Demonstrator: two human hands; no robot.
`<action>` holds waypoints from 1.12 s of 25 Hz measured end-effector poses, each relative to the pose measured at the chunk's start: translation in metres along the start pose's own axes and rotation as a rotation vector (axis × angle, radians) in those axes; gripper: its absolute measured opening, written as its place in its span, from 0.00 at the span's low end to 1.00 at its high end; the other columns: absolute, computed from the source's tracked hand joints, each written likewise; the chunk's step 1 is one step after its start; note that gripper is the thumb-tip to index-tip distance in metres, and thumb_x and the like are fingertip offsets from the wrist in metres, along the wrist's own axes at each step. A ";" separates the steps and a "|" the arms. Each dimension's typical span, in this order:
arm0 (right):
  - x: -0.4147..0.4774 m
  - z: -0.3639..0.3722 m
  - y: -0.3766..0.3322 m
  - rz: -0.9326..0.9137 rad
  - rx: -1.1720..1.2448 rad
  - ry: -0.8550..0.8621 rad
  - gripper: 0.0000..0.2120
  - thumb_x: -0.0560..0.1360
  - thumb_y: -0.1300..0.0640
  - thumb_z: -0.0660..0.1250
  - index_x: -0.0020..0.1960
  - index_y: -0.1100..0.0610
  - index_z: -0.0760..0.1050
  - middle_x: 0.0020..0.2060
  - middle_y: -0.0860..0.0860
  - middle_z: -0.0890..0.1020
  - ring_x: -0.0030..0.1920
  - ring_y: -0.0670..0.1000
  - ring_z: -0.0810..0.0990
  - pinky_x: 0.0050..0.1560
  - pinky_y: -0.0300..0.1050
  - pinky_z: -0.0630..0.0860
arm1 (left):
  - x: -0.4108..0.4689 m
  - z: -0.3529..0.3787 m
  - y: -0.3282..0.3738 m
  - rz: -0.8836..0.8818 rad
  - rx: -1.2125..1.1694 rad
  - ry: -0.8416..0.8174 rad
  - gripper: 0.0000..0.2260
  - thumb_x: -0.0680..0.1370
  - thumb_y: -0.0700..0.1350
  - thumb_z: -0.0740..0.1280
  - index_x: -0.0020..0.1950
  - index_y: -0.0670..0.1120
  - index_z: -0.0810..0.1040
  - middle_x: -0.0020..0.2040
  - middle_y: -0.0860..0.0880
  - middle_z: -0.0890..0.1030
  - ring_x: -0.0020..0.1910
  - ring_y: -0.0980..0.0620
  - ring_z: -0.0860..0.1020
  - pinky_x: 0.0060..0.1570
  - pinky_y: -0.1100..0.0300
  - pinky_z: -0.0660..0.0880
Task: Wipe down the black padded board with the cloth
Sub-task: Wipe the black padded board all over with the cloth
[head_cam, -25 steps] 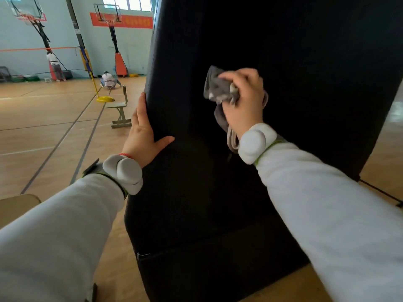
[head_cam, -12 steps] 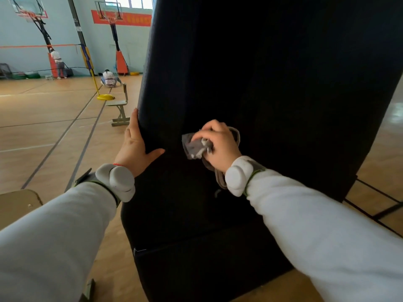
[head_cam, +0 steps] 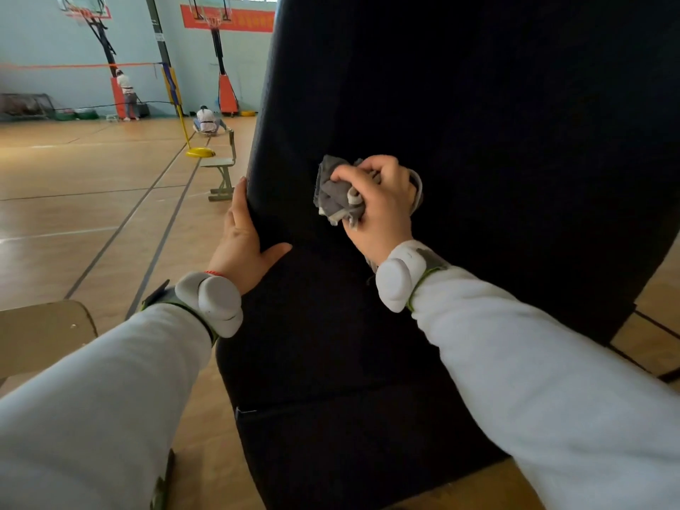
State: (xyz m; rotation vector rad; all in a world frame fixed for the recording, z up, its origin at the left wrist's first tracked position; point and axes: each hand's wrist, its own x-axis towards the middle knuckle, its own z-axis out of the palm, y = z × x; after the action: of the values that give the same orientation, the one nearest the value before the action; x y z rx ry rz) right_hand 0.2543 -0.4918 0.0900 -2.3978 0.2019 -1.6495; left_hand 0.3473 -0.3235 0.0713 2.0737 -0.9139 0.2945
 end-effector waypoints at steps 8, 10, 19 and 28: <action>-0.054 -0.007 0.016 -0.085 0.089 -0.268 0.17 0.64 0.64 0.71 0.51 0.52 0.80 0.50 0.54 0.75 0.50 0.56 0.73 0.48 0.61 0.72 | 0.000 0.003 0.001 -0.011 0.009 0.019 0.46 0.72 0.41 0.72 0.76 0.45 0.40 0.76 0.41 0.53 0.74 0.44 0.55 0.70 0.51 0.57; -0.023 -0.020 0.013 -0.025 0.104 -0.089 0.19 0.64 0.65 0.71 0.52 0.51 0.79 0.50 0.55 0.75 0.50 0.55 0.73 0.49 0.60 0.73 | 0.002 0.003 -0.002 -0.007 -0.001 0.027 0.46 0.72 0.41 0.72 0.76 0.45 0.40 0.76 0.41 0.53 0.74 0.44 0.55 0.70 0.51 0.57; -0.009 -0.001 0.007 -0.037 0.000 0.017 0.18 0.66 0.49 0.64 0.55 0.46 0.79 0.54 0.51 0.74 0.55 0.54 0.72 0.61 0.53 0.61 | 0.000 0.014 -0.012 0.002 -0.030 0.088 0.45 0.72 0.40 0.71 0.76 0.44 0.42 0.75 0.43 0.53 0.74 0.45 0.55 0.71 0.52 0.56; -0.077 0.020 0.016 -0.047 -0.015 -0.155 0.21 0.65 0.54 0.73 0.58 0.48 0.77 0.56 0.52 0.70 0.55 0.52 0.65 0.58 0.51 0.63 | -0.012 0.019 -0.019 -0.011 -0.035 0.119 0.42 0.73 0.42 0.71 0.77 0.43 0.44 0.76 0.43 0.54 0.74 0.47 0.55 0.71 0.54 0.56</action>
State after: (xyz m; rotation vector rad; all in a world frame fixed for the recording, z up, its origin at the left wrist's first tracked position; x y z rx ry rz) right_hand 0.2455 -0.4870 0.0094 -2.5460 0.1337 -1.4768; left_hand 0.3502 -0.3247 0.0426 2.0065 -0.8307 0.3890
